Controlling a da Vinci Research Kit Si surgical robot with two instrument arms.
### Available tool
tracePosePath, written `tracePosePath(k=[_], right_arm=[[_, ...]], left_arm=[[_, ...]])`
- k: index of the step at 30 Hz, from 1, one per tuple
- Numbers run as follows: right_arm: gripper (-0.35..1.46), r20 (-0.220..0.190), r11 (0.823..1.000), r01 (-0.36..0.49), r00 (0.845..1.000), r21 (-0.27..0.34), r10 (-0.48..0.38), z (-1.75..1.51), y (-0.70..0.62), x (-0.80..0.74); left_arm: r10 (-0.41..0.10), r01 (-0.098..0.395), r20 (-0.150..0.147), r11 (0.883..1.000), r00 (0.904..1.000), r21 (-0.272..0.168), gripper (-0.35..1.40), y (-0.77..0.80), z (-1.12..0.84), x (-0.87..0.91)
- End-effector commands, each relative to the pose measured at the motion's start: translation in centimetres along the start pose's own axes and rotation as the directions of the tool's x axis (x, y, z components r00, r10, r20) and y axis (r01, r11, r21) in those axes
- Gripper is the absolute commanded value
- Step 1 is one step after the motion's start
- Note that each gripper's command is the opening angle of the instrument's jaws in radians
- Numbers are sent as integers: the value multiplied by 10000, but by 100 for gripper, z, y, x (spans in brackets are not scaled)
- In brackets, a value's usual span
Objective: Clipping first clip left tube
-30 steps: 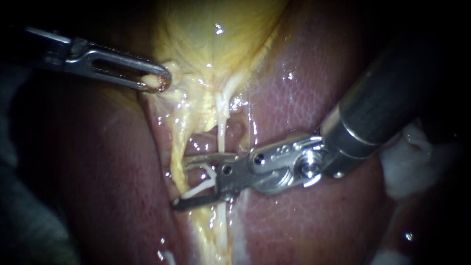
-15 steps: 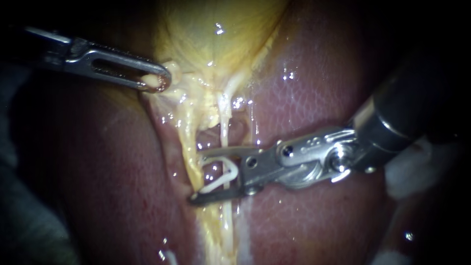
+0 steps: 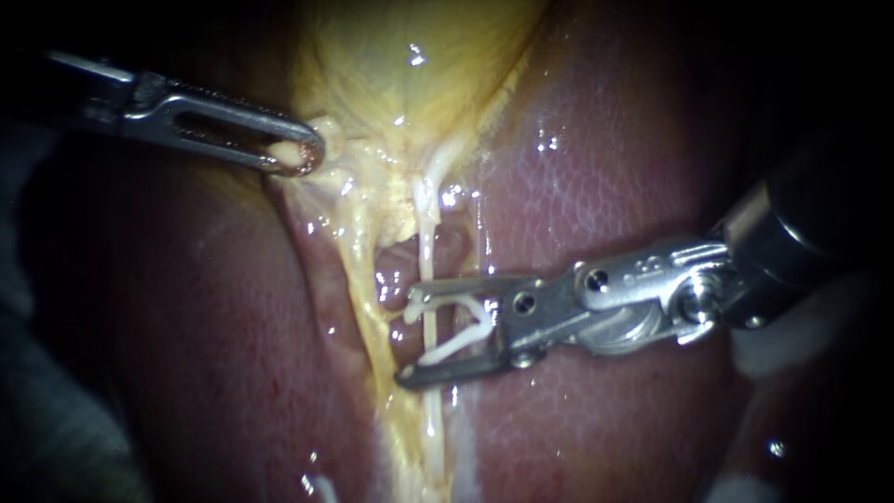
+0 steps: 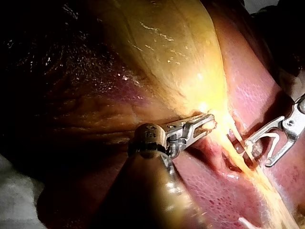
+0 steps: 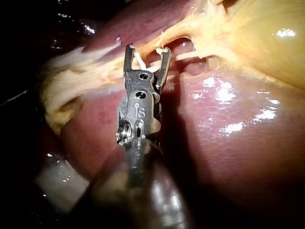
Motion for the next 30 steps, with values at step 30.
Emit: tracePosePath(k=[30], right_arm=[[48, -852, 9728, -1821, 9770, 1428, 1954, 12, 15, -33]], left_arm=[[1, 0, -19, 10000, 10000, 22, -35, 0, 0, 0]])
